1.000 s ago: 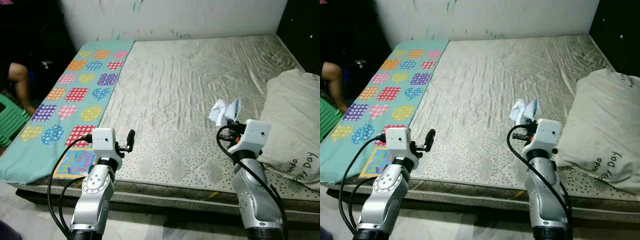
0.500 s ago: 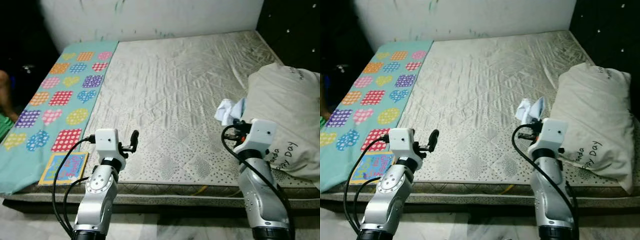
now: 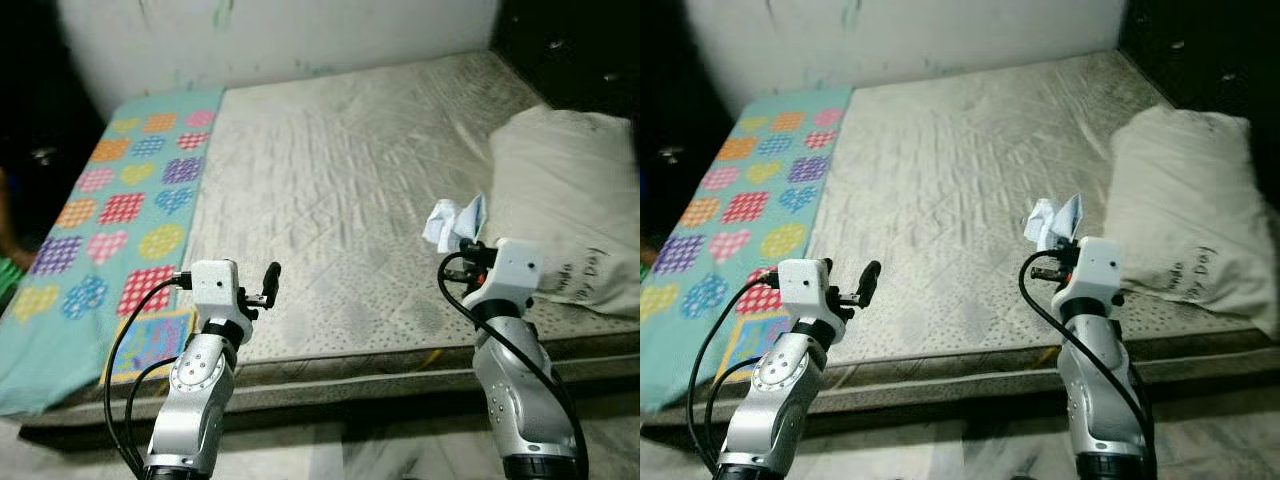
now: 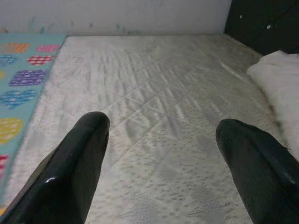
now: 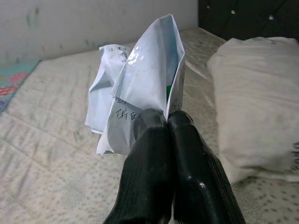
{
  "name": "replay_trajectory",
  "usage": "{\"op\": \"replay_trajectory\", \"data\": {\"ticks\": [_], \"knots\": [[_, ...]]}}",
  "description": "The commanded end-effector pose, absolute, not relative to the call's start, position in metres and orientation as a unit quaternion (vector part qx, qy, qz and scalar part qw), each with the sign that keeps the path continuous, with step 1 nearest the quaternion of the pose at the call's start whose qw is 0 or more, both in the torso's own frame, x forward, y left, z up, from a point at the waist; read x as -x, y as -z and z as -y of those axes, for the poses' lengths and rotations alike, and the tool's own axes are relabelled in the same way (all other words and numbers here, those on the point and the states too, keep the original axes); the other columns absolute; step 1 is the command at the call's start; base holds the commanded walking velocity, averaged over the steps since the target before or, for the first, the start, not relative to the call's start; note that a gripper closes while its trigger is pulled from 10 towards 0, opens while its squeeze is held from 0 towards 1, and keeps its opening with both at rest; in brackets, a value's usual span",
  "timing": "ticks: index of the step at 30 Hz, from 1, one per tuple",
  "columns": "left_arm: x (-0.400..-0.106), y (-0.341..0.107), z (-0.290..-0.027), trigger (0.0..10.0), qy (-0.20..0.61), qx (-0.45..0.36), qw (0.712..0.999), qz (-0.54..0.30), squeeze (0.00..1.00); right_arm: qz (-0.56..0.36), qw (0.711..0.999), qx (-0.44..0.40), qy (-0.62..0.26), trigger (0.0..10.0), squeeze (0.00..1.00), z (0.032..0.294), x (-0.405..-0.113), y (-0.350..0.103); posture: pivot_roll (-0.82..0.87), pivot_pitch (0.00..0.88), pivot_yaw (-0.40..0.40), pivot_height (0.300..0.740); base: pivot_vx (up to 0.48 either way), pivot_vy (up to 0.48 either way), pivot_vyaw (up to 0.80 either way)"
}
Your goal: Clean up the room
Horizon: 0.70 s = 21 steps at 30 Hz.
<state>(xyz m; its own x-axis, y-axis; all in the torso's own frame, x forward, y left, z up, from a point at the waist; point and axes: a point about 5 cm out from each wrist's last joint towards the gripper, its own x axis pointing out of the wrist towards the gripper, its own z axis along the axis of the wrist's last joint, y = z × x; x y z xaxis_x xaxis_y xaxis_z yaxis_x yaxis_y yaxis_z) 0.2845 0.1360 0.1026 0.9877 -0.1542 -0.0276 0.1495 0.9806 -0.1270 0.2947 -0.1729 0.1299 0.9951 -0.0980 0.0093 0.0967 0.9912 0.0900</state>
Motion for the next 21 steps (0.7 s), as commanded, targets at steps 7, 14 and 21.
{"op": "replay_trajectory", "data": {"ticks": [7, 14, 21], "knots": [[-0.2822, -0.1073, -0.1429, 10.0, 0.076, 0.06, 0.995, -0.002, 0.0, 0.012, 0.999, -0.045, 0.025, 10.0, 0.0, 0.1623, -0.2945, -0.1318, -0.19, 0.085, 0.125, 0.74, 0.154, 0.0, 0.0], [-0.2826, -0.1078, -0.1426, 10.0, 0.079, 0.06, 0.995, -0.001, 0.0, 0.012, 0.999, -0.047, 0.024, 10.0, 0.0, 0.1625, -0.2947, -0.132, -0.19, 0.086, 0.126, 0.74, 0.306, 0.0, 0.0], [-0.2829, -0.1053, -0.1438, 10.0, 0.073, 0.058, 0.996, -0.011, 0.0, 0.013, 0.998, -0.05, 0.028, 10.0, 0.0, 0.1635, -0.2944, -0.1314, -0.19, 0.081, 0.13, 0.74, 0.294, 0.0, 0.0]]}}
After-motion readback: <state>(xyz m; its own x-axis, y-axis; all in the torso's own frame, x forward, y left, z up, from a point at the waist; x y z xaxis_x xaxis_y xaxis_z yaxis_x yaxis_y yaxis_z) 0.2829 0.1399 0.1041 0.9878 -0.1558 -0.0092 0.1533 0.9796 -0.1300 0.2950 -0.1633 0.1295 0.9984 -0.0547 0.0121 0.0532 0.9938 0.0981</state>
